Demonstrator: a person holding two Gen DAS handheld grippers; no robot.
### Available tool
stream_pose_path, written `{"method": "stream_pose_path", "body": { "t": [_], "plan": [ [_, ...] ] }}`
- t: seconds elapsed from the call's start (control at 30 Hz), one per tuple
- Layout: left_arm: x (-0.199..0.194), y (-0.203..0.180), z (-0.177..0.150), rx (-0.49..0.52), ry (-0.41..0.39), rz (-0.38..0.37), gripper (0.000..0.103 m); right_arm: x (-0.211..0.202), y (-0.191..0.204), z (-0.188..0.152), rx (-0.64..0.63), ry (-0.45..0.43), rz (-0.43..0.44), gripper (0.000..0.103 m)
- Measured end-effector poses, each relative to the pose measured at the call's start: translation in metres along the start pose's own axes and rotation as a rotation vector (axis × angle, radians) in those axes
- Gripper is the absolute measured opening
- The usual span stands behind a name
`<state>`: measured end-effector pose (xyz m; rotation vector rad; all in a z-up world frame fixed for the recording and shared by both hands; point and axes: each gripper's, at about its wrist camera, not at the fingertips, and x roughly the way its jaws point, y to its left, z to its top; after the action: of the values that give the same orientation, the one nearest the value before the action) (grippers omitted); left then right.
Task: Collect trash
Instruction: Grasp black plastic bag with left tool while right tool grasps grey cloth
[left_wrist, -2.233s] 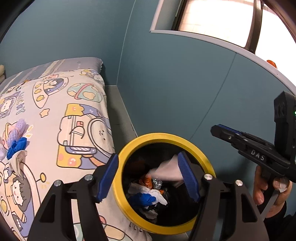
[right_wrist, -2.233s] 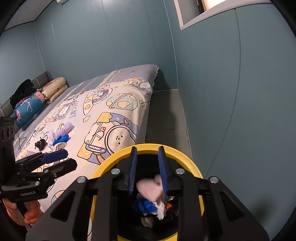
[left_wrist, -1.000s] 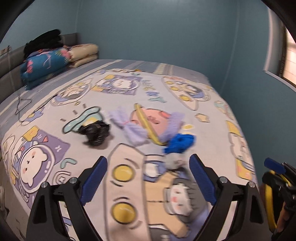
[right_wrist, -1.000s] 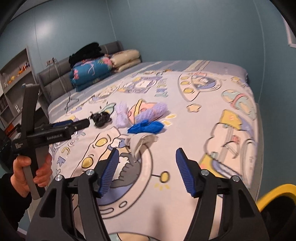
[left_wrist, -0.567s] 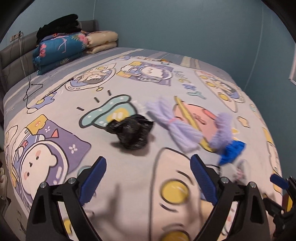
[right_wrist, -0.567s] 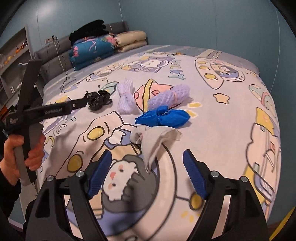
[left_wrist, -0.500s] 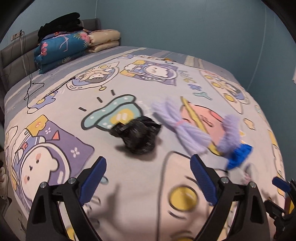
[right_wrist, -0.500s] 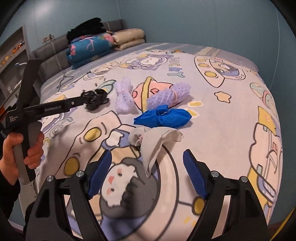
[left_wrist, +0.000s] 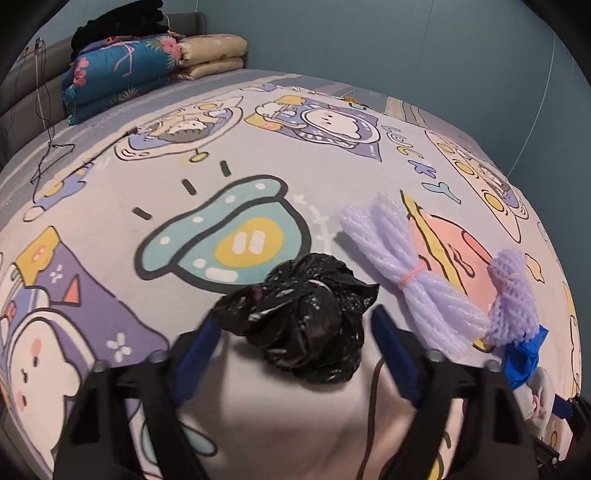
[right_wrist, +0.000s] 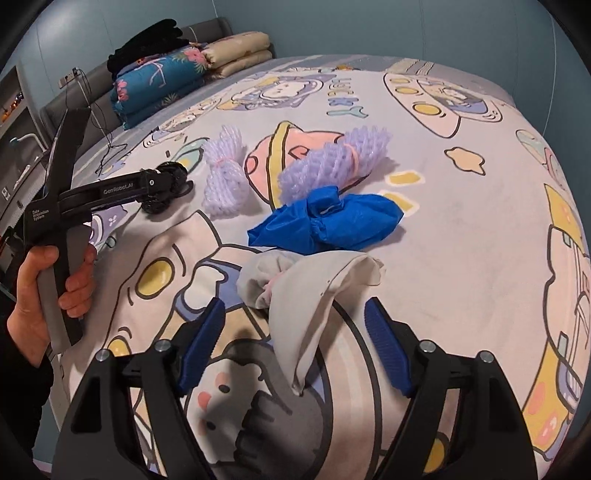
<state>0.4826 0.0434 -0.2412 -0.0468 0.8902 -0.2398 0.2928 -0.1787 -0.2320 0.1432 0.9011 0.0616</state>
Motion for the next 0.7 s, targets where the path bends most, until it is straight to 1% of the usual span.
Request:
{"method": "stream_pose_path", "body": {
  "t": [0.03,0.1,0.13,0.2,0.27,0.33,0.43,0.53,0.63,0.7],
  "plan": [
    [0.002,-0.001,0.000,0.004,0.004,-0.003,0.068,0.002,0.000,0.000,-0.002,0.007,0.000,0.068],
    [0.007,-0.006,0.000,0.021,0.011,0.000,0.056,0.004,0.001,0.000,-0.008,0.010,-0.009,0.065],
    [0.008,-0.007,0.000,0.029,0.014,0.000,0.054,0.005,0.001,0.001,-0.012,0.010,-0.013,0.060],
    [0.009,-0.011,0.000,0.048,0.006,0.017,0.046,0.007,0.002,0.002,-0.010,0.016,-0.017,0.055],
    [0.008,-0.014,0.001,0.062,0.000,0.029,0.041,0.010,0.001,0.004,-0.006,0.026,-0.019,0.048],
    [0.005,-0.016,0.001,0.064,-0.006,0.029,0.037,0.012,0.000,0.005,-0.001,0.035,-0.027,0.028],
    [-0.004,-0.020,0.001,0.071,-0.021,0.026,0.034,0.009,-0.003,0.006,0.018,0.037,-0.027,0.015],
    [-0.018,-0.021,0.000,0.067,-0.042,0.013,0.034,-0.002,-0.004,0.006,0.012,0.025,-0.027,0.012],
    [-0.033,-0.021,-0.002,0.052,-0.050,-0.013,0.034,-0.019,-0.007,0.005,0.018,0.004,-0.023,0.011],
    [-0.045,-0.022,-0.005,0.052,-0.063,-0.015,0.034,-0.029,-0.010,0.004,0.020,-0.009,-0.026,0.011]
  ]
}}
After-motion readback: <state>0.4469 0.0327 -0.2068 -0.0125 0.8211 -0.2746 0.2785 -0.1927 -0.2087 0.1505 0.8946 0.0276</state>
